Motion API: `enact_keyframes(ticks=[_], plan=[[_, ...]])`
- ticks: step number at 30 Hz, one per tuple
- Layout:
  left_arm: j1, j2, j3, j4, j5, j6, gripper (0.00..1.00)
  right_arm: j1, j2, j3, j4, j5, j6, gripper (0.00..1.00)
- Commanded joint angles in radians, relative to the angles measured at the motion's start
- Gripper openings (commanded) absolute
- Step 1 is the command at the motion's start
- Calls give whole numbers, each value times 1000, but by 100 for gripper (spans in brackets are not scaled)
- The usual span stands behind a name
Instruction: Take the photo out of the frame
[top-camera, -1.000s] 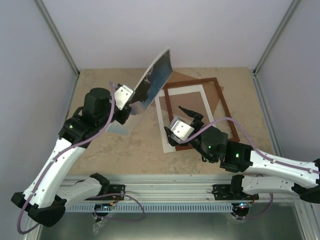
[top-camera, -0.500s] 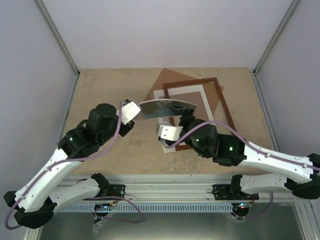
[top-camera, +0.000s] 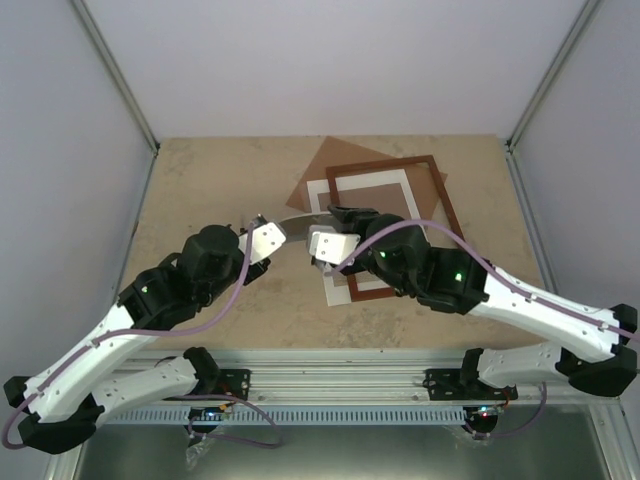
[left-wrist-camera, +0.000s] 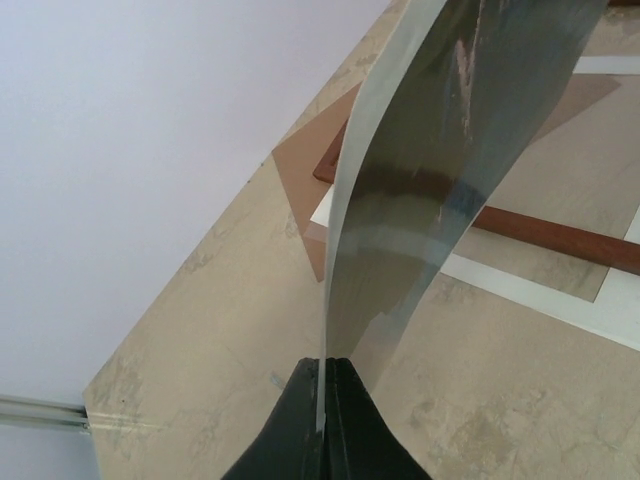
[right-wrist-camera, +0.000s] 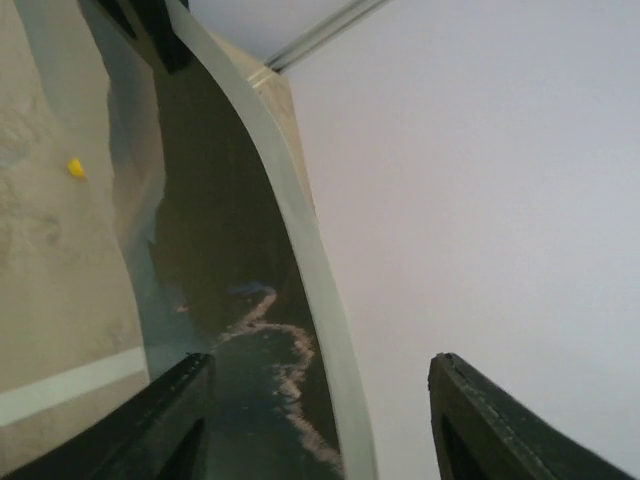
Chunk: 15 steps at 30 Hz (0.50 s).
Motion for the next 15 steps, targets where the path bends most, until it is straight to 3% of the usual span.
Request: enact_keyframes(ticks=[1, 6, 15], plan=[[-19, -7, -26, 30, -45, 26, 0, -65, 45, 69, -104, -92, 54, 56], [-24, -3, -32, 40, -52, 33, 0, -106, 107, 118, -158, -146, 81, 43], [-41, -13, -50, 54, -53, 46, 0, -167, 193, 190, -200, -223, 102, 39]])
